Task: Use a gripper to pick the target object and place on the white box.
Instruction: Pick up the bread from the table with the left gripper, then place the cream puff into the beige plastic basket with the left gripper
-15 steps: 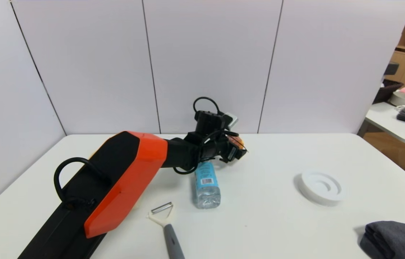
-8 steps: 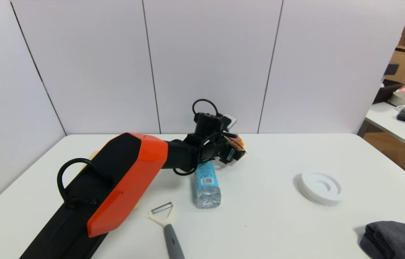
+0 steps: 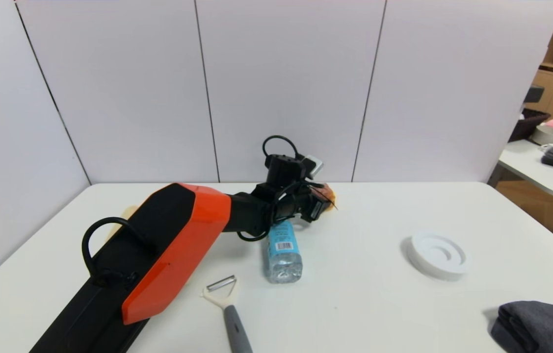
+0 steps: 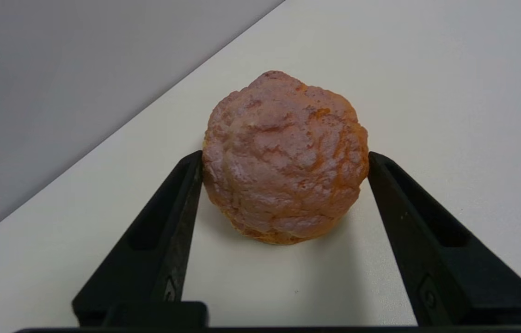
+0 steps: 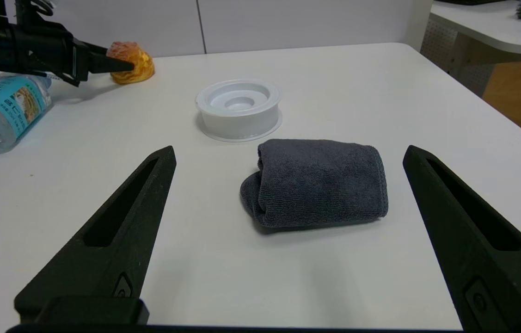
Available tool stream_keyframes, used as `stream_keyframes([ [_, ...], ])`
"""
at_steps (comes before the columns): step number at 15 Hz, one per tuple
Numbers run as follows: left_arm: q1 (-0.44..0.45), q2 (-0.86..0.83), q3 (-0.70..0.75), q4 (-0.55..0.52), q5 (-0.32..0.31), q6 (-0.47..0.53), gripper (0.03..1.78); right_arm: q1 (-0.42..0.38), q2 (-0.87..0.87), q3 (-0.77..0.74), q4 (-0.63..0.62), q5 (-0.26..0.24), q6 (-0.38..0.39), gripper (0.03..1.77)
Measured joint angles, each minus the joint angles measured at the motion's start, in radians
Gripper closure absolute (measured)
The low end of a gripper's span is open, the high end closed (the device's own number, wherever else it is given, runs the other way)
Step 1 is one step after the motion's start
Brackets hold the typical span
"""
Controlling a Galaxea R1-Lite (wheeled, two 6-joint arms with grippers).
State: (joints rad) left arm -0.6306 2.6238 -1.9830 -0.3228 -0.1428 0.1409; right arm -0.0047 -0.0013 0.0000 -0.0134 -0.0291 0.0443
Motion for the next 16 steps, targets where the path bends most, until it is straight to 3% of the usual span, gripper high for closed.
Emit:
stream_keyframes([
  [4,-0.001,-0.001,0.0,0.001,0.0,0.001,1.07,0.0,0.0,0.0,0.0,0.0,0.0,0.1],
  [6,-0.001,-0.007,0.0,0.007,-0.001,0.001,1.43,0.0,0.0,0.0,0.0,0.0,0.0,0.1],
  [16,0.002,-0.238,0.086,0.235,0.001,0.059,1.44,0.0,0.0,0.0,0.0,0.001,0.0,0.1],
])
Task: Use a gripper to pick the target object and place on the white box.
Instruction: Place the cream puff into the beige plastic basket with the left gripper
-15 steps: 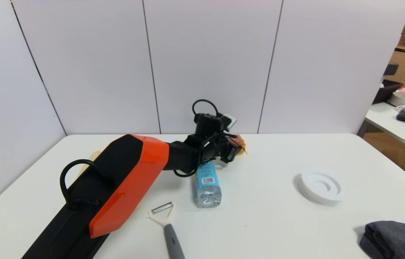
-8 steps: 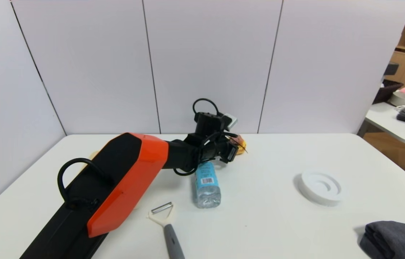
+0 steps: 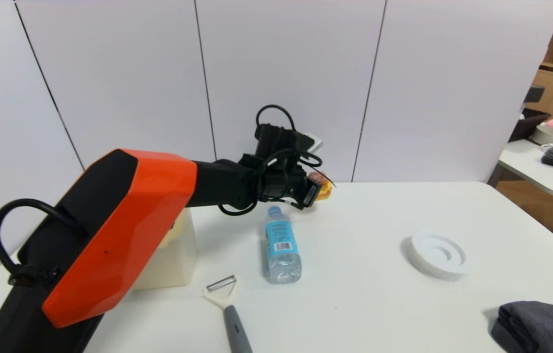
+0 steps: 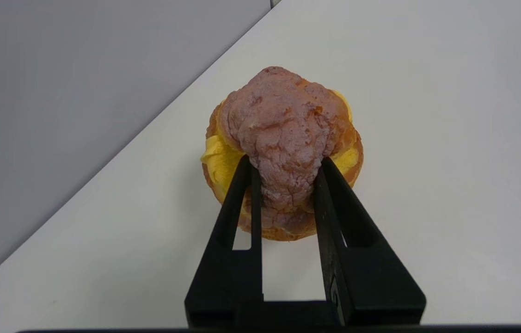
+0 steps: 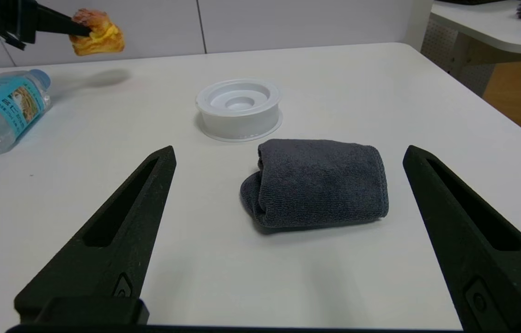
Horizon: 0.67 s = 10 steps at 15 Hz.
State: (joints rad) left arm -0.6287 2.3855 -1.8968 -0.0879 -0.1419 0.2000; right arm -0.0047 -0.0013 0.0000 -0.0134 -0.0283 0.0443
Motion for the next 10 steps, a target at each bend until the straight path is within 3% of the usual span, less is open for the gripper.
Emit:
stream_keyframes([
  [6,0.047,-0.299,0.266,0.059,0.003,0.012,1.44,0.0,0.0,0.0,0.0,-0.001,0.0,0.1],
  [10,0.138,-0.555,0.497,0.069,0.013,0.043,1.44,0.0,0.0,0.0,0.0,0.0,0.0,0.1],
])
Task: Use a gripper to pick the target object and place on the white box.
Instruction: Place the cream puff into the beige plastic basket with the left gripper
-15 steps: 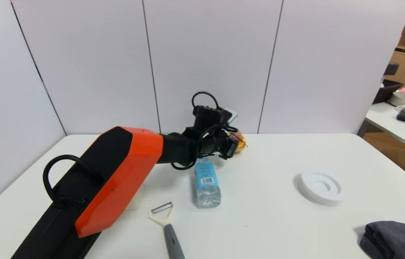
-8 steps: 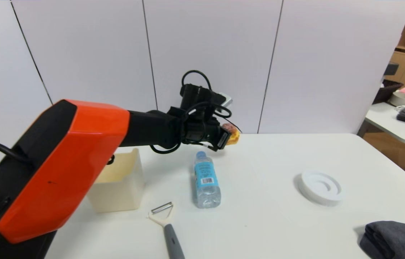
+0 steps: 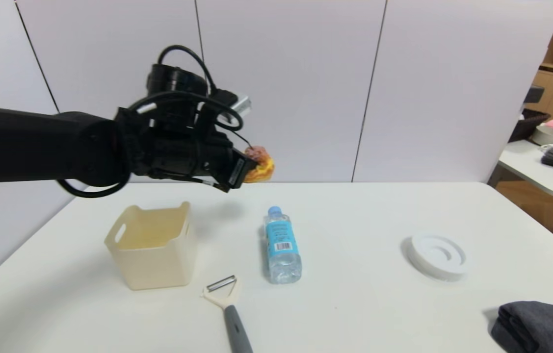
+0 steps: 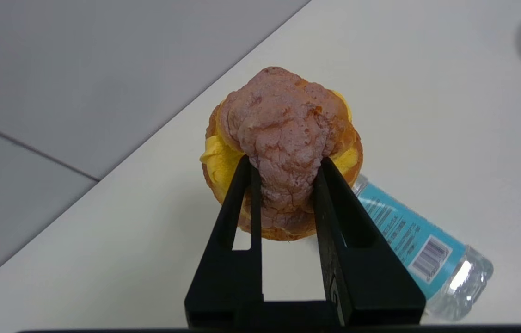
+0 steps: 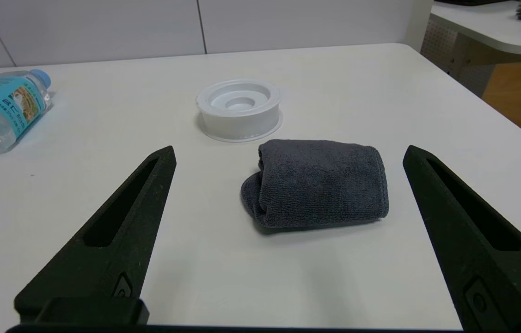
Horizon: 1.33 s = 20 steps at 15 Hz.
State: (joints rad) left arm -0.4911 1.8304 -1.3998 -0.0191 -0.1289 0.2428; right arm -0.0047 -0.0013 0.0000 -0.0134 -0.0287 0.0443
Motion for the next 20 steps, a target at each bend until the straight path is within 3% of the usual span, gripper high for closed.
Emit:
stream_keyframes([
  [6,0.176,-0.373,0.34,0.002,0.054,-0.003,1.44,0.0,0.0,0.0,0.0,0.0,0.0,0.1],
  [10,0.241,-0.507,0.508,0.001,0.083,-0.052,1.44,0.0,0.0,0.0,0.0,-0.001,0.0,0.1],
  [20,0.245,-0.427,0.569,0.006,0.08,-0.052,1.44,0.0,0.0,0.0,0.0,0.0,0.0,0.1],
])
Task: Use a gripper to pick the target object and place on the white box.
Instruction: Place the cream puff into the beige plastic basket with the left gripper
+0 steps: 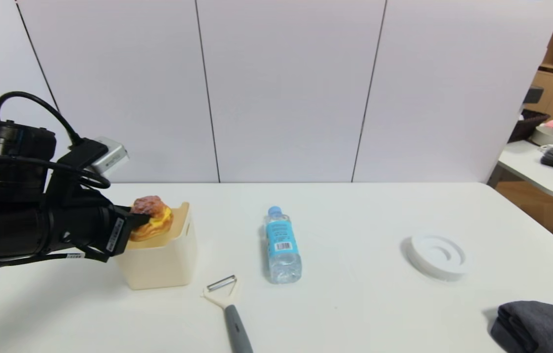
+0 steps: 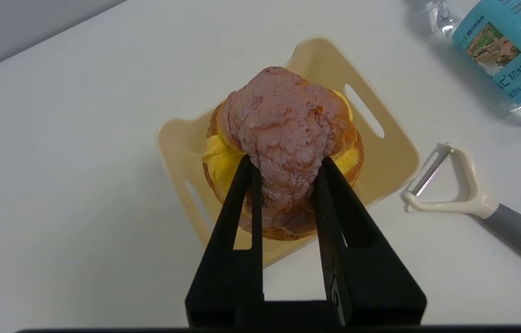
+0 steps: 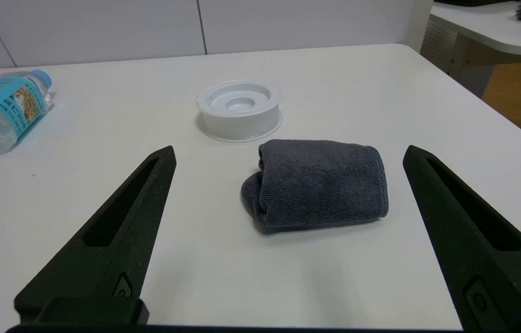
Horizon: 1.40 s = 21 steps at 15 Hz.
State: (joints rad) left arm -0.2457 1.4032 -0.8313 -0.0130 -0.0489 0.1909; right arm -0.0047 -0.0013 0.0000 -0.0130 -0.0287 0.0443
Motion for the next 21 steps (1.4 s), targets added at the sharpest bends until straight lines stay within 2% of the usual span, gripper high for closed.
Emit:
stream_keyframes([
  [4,0.0,0.06,-0.02,-0.007,0.0,0.0,1.44,0.0,0.0,0.0,0.0,0.0,0.0,0.1],
  [5,0.0,0.069,-0.023,-0.007,0.0,0.0,1.37,0.0,0.0,0.0,0.0,0.0,0.0,0.1],
  [8,0.0,0.091,-0.026,-0.007,-0.002,0.0,0.96,0.0,0.0,0.0,0.0,0.0,0.0,0.1],
  [12,-0.001,0.114,-0.049,-0.007,-0.003,0.001,0.61,0.0,0.0,0.0,0.0,0.0,0.0,0.1],
  [15,-0.001,0.114,-0.075,0.004,-0.003,-0.002,0.45,0.0,0.0,0.0,0.0,0.0,0.0,0.1],
  [21,-0.001,0.079,-0.093,0.009,-0.003,-0.005,0.27,0.0,0.0,0.0,0.0,0.0,0.0,0.1],
])
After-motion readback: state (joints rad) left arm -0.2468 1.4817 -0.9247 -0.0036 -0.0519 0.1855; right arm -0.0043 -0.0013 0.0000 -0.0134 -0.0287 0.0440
